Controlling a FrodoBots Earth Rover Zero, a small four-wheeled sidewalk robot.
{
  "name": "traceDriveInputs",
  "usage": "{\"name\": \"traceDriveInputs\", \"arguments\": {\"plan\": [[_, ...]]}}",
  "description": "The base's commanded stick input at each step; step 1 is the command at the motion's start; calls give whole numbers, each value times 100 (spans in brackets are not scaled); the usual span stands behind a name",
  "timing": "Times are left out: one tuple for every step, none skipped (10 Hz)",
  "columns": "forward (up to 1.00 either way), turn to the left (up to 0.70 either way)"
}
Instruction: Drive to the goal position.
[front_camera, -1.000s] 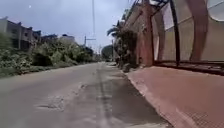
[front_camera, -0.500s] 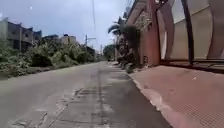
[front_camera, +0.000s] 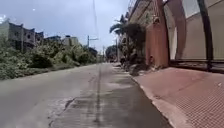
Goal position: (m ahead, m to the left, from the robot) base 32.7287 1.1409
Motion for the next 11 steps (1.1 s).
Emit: {"name": "traceDriveInputs", "arguments": {"plan": [[100, -13], [100, 0], [100, 0], [100, 1], [100, 3], [100, 3], [100, 1], [100, -3], [100, -3], [100, -1], [100, 0]]}}
